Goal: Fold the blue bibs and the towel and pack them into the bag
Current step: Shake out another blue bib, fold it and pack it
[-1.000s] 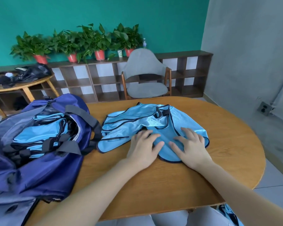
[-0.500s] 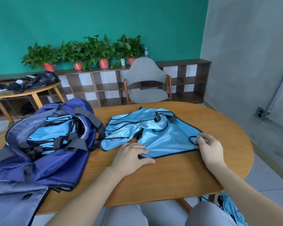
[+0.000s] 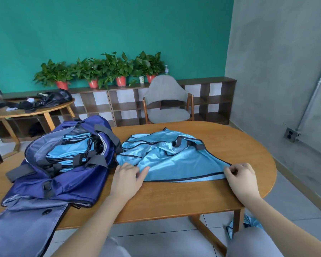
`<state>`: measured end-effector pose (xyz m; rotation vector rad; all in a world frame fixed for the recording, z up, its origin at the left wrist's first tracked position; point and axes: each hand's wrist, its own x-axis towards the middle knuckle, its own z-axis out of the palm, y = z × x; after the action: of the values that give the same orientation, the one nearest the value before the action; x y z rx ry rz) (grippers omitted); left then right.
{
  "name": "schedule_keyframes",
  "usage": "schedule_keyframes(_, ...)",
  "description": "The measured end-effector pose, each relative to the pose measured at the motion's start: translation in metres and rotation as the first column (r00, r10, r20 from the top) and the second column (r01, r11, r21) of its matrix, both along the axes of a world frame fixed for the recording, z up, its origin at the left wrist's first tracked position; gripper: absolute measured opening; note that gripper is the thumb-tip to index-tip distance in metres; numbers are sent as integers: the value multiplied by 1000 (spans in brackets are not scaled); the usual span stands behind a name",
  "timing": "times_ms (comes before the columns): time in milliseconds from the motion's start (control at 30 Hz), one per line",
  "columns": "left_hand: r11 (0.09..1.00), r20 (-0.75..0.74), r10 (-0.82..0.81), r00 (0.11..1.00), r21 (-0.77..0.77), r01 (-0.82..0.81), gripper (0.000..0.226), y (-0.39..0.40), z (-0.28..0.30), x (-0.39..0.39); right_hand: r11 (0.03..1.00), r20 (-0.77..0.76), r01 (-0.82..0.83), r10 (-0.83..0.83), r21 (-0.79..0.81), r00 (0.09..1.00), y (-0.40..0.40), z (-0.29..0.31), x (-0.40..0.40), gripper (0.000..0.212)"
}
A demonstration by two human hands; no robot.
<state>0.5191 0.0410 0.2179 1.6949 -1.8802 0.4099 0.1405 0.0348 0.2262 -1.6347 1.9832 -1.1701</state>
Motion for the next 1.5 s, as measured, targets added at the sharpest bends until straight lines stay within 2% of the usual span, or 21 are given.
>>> schedule_keyframes(133,998,-76,-61,995,1,62,60,-8,-4,1,991,-269,-54,20,-123,963,-5,-2,13,8)
schedule_keyframes(267,990,-112,-117,987,66,125,64,-13,-1,-1,960,-414,-214,122,-183,902,-23,-2,47,10)
schedule_keyframes(433,953,-86,-200,976,213,214,72,-18,-2,-2,912,-505,-386,270,-140,820,-69,11,109,15)
schedule_keyframes(567,943,-109,-163,981,274,188,71,-18,-1,-3,875,-525,-470,348,-114,777,-112,32,162,20)
schedule_keyframes(700,966,-139,-62,988,241,95,70,-17,2,-4,865,-530,-502,425,-1,734,-148,45,209,29)
schedule_keyframes(800,959,-142,31,989,283,10,72,-21,5,-3,853,-549,-505,485,129,680,-167,42,234,39)
schedule_keyframes(933,946,-137,33,990,324,13,76,-25,3,-4,891,-651,-410,431,196,625,-185,34,241,41)
schedule_keyframes(1000,939,-137,20,990,342,28,74,-26,2,-3,900,-613,-388,422,198,668,-191,37,234,28)
schedule_keyframes(1100,925,-107,12,994,379,30,76,-27,3,-2,889,-423,-417,456,188,783,-189,51,215,9)
schedule_keyframes(1200,907,-83,15,996,421,21,79,-28,5,-1,909,-211,-417,413,28,886,-177,72,187,3)
schedule_keyframes(1333,914,-65,10,998,406,18,76,-25,6,-2,947,-83,-303,295,-104,952,-166,92,135,7)
schedule_keyframes(1433,921,-36,4,999,389,10,72,-21,5,-3,987,12,-142,143,-79,990,-159,95,86,17)
schedule_keyframes(1500,923,-28,6,1000,385,6,71,-20,6,-4,999,41,-32,32,-6,999,-156,88,50,27)
